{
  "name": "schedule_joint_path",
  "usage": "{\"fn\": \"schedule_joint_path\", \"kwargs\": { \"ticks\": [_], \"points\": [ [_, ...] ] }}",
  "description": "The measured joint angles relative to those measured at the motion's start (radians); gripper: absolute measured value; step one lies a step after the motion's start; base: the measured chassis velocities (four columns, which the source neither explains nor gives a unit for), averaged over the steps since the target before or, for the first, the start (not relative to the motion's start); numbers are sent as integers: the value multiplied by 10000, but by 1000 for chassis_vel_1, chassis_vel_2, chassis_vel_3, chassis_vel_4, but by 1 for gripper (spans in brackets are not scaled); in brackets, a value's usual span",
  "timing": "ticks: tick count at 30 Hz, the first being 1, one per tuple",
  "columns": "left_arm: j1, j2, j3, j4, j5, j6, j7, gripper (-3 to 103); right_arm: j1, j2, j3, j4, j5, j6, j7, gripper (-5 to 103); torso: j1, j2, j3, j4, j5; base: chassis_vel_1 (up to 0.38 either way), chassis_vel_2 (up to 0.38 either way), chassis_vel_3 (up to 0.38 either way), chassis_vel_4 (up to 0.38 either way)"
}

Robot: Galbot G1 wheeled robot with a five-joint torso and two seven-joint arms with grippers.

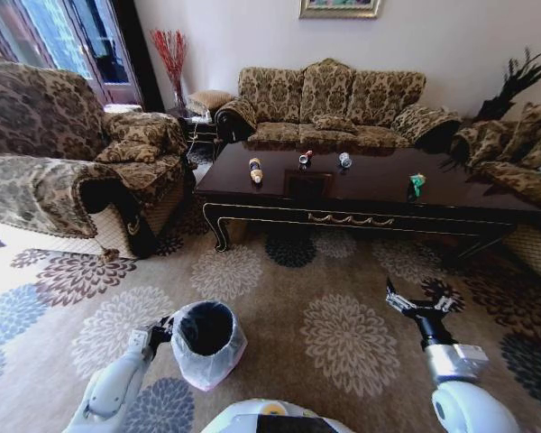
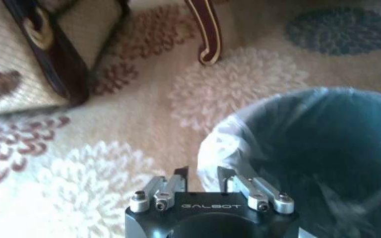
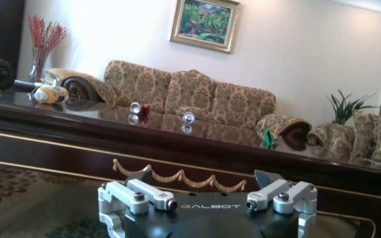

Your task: Move to the front of the table and place the trash on the table into the trash bin.

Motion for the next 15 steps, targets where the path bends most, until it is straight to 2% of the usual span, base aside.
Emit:
{"fn": "schedule_joint_path", "kwargs": {
  "ticks": [1,4,5,8,9,11,12,13,14,15],
  "points": [
    [0,0,0,0,0,0,0,27,0,0,0,0,0,0,0,100,0,0,0,0,0,0,0,0,0],
    [-149,-71,117,279,-173,18,58,43,-44,-28,53,-83,0,56,-1,100,0,2,0,4,9,0,0,0,0],
    [-149,-71,117,279,-173,18,58,43,-44,-28,53,-83,0,56,-1,100,0,2,0,4,9,0,0,0,0],
    [-415,-81,240,653,-249,29,83,59,-118,-50,123,-142,3,161,0,100,-2,7,-2,9,20,0,0,0,0],
    [-415,-81,240,653,-249,29,83,59,-118,-50,123,-142,3,161,0,100,-2,7,-2,9,20,0,0,0,0],
    [-527,-79,272,843,-259,27,87,70,-156,-64,144,-156,5,200,2,100,-2,9,-4,9,22,0,0,0,0],
    [-527,-79,272,843,-259,27,87,70,-156,-64,144,-156,5,200,2,100,-2,9,-4,9,22,0,0,0,0],
    [-551,-87,272,866,-309,23,86,76,-168,-82,149,-163,6,205,3,100,-2,9,-3,9,23,0,0,0,0],
    [-552,-99,272,825,-381,10,37,81,-169,-92,149,-173,6,208,3,100,-2,8,-1,8,18,0,0,0,0],
    [-551,-99,268,763,-421,7,2,81,-163,-97,144,-183,6,209,3,100,-1,7,0,6,0,0,0,0,0]
  ]
}}
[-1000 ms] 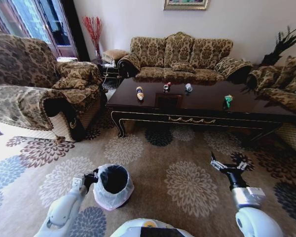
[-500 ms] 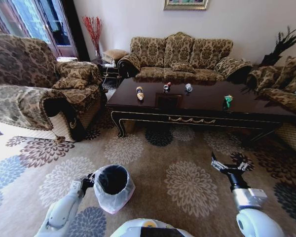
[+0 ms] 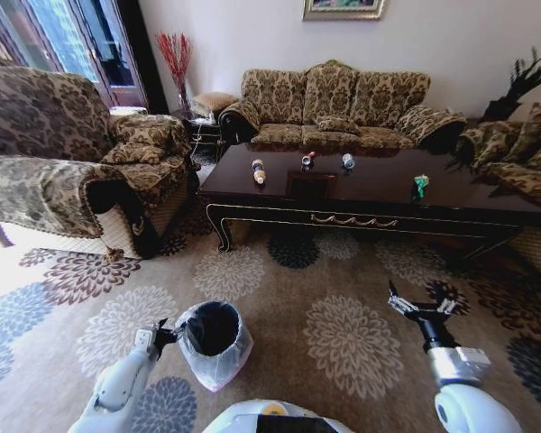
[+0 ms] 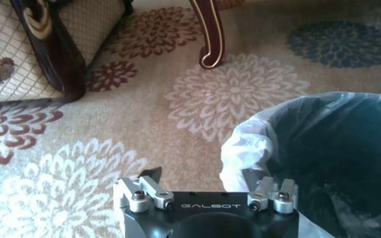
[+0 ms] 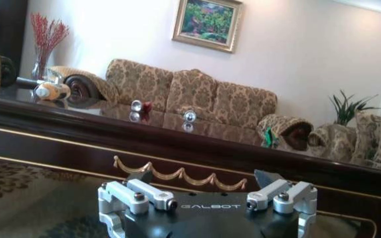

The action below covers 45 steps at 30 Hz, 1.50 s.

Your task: Move to the front of the table and place the trash on the table into the trash bin.

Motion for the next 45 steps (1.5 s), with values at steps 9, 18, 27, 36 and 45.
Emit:
{"fn": "schedule_joint_path", "kwargs": {
  "ticks": [9,18,27,36,45],
  "points": [
    [-74,209,-267,246,153,-326,-265,100,61,163,-263,5,-253,29,-13,100,4,-6,6,-17,-23,0,0,0,0],
    [-96,504,-659,499,125,-872,-857,100,14,296,-275,82,-362,125,-53,100,4,-6,3,-7,-3,0,0,0,0],
    [386,497,-651,-915,-933,301,-523,100,26,516,-322,95,-465,139,-64,100,3,-6,2,-7,-1,0,0,0,0],
    [590,259,-200,-1356,-618,945,495,100,-101,685,-249,30,-472,319,-72,100,3,-5,2,-7,0,0,0,0,0],
    [319,32,143,-313,159,609,915,100,-181,634,-122,-50,-436,420,-64,100,3,-4,2,-7,0,0,0,0,0]
  ]
}}
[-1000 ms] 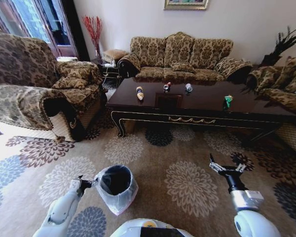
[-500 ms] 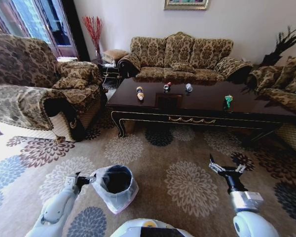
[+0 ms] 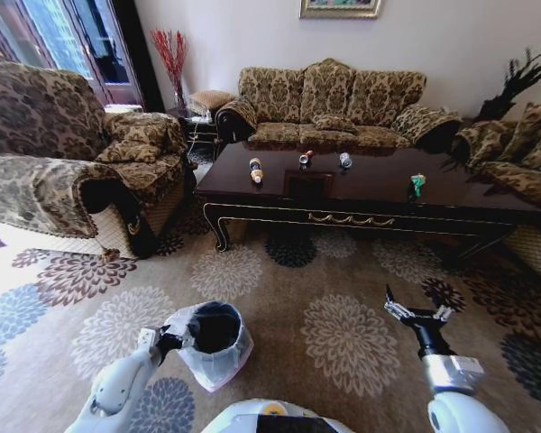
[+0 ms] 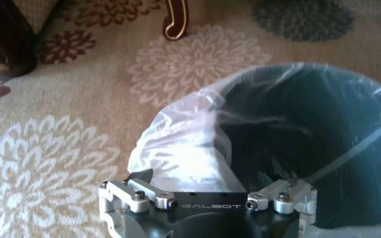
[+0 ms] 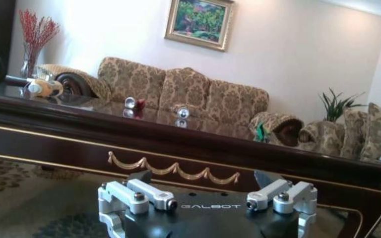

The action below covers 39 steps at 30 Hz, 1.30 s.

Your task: Move to the front of the table and place the trash on the table into the trash bin.

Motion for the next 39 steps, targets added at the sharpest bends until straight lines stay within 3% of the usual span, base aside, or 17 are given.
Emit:
{"fn": "schedule_joint_path", "kwargs": {
  "ticks": [7,10,12,13,16,19,23,24,25,26,27,29,31,34,37,39],
  "points": [
    [-175,98,98,575,-204,-609,-270,101,130,-60,-72,-45,-18,-49,52,100,-2,6,-1,7,19,0,0,0,0],
    [-424,135,241,897,-586,-767,-720,91,144,-29,-116,-73,-66,-68,62,100,-4,9,-2,10,16,0,0,0,0],
    [-458,143,287,918,-625,-778,-767,91,145,-23,-116,-74,-69,-70,62,100,-3,10,-3,10,18,0,0,0,0],
    [-482,135,379,935,-652,-780,-807,85,130,-19,-108,-88,-69,-71,64,100,-4,10,-4,13,22,0,0,0,0],
    [-483,117,475,935,-649,-774,-817,81,107,-20,-59,-113,-67,-63,64,100,-5,11,-4,13,23,0,0,0,0],
    [-401,122,593,895,-524,-748,-743,70,99,-18,-9,-134,-48,-51,74,100,-5,10,-4,11,22,0,0,0,0],
    [-359,182,671,827,-375,-643,-558,62,108,15,-14,-163,-46,-48,76,100,-5,7,-3,4,14,0,0,0,0],
    [-331,225,797,771,-333,-499,-409,58,136,42,-47,-188,-56,-48,73,100,-3,3,-2,-21,-4,0,0,0,0],
    [-299,249,803,707,-282,-340,-328,54,124,57,-35,-204,-67,-49,75,100,1,-7,9,-8,-63,0,0,0,0],
    [-299,249,803,707,-282,-340,-328,54,124,57,-35,-204,-67,-49,75,100,1,-7,9,-8,-63,0,0,0,0],
    [-330,284,813,598,-267,-134,-216,51,155,92,-81,-183,-75,-34,66,100,7,-9,8,-34,-41,-74,-90,-21,-23],
    [-369,359,746,440,-331,189,-133,43,188,120,-114,-218,-87,-49,68,100,8,-10,10,-10,-18,-13,7,-4,-30],
    [-408,445,696,357,-401,295,-27,38,207,123,-121,-231,-98,-48,68,100,6,-9,6,-5,-30,-13,7,-4,-30],
    [-450,581,651,305,-470,426,40,43,215,126,-129,-260,-103,-48,67,100,4,-8,4,0,-13,0,0,0,0],
    [-587,916,695,365,-539,638,247,59,229,157,-144,-320,-126,-24,65,100,3,-5,3,-1,-5,0,0,0,0],
    [-648,1006,753,455,-535,666,278,64,228,175,-148,-341,-137,-12,63,100,3,-4,3,-1,-2,0,0,0,0]
  ]
}}
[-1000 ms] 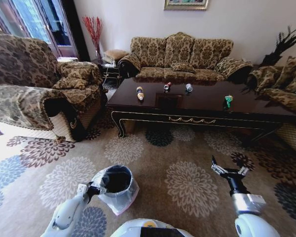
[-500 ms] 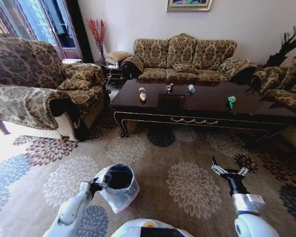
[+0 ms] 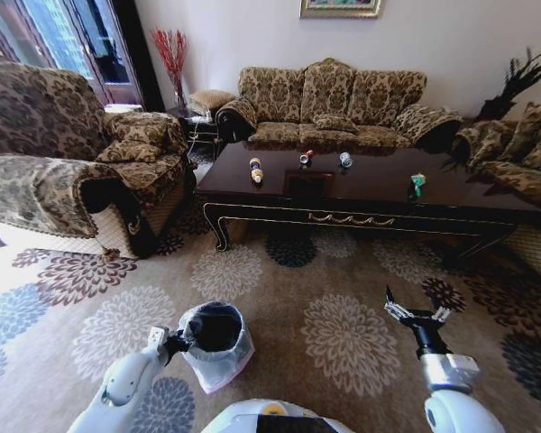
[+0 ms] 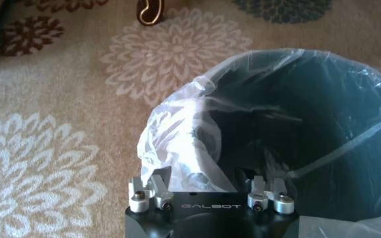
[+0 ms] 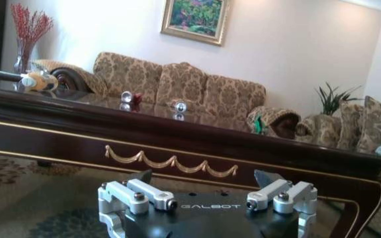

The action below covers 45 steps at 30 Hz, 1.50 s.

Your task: Move to the front of the table and place the trash on the table into the trash bin.

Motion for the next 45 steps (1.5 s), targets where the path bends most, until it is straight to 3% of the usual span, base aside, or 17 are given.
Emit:
{"fn": "schedule_joint_path", "kwargs": {
  "ticks": [1,3,5,8,17,20,23,25,27,29,32,34,36,38,41,45],
  "points": [
    [-40,48,51,68,10,13,12,70,-3,15,-1,-10,-4,12,0,100,0,1,-1,0,-2,0,0,0,0],
    [-59,74,82,106,17,24,23,70,-6,19,-1,-15,-5,19,0,100,-1,2,-1,0,-2,0,0,0,0],
    [-111,151,218,226,32,20,37,89,-18,27,14,-56,-8,67,-1,100,-2,3,-2,-1,1,0,0,0,0],
    [-126,176,278,257,25,-27,37,89,-24,32,38,-75,-8,96,0,100,-2,4,-2,0,0,0,0,0,0],
    [-164,237,301,360,-311,-151,105,60,-38,145,52,105,-145,-24,61,100,-2,5,-3,1,0,0,0,0,0],
    [-172,238,318,472,-317,-209,108,57,-14,174,45,135,-161,-76,93,100,-3,5,-3,2,1,0,0,0,0],
    [-229,201,381,588,-414,-279,94,44,-4,212,69,140,-164,-117,129,100,-4,8,-4,3,11,0,0,0,0],
    [-237,195,396,599,-446,-287,94,44,-5,215,89,137,-163,-117,135,100,-4,8,-4,4,11,0,0,0,0],
    [-293,168,516,627,-541,-300,86,34,-31,238,197,130,-140,-116,166,100,-4,8,-5,5,14,0,0,0,0],
    [-310,167,560,636,-546,-302,81,34,-42,247,224,128,-135,-111,175,100,-4,8,-5,5,15,0,0,0,0],
    [-379,169,761,631,-558,-306,62,24,-79,345,307,142,-104,-74,208,100,-4,9,-5,4,15,0,0,0,0],
    [-395,166,808,604,-564,-306,59,24,-89,366,315,159,-97,-67,217,100,-4,8,-5,3,11,0,0,0,0],
    [-428,150,909,528,-620,-304,25,14,-99,398,331,213,-88,-56,224,100,-4,8,-3,1,-4,0,0,0,0],
    [-429,134,928,503,-652,-304,-17,14,-99,401,332,227,-82,-56,225,100,-4,7,-3,2,-5,0,0,0,0],
    [-355,-21,967,309,-907,-411,-544,3,-41,400,340,255,-1,-55,229,100,-3,5,-1,0,-12,0,0,0,0],
    [-213,-138,932,-21,-1004,-466,-865,1,24,368,353,254,102,-53,230,100,-2,3,2,2,-19,0,0,0,0]
  ]
}}
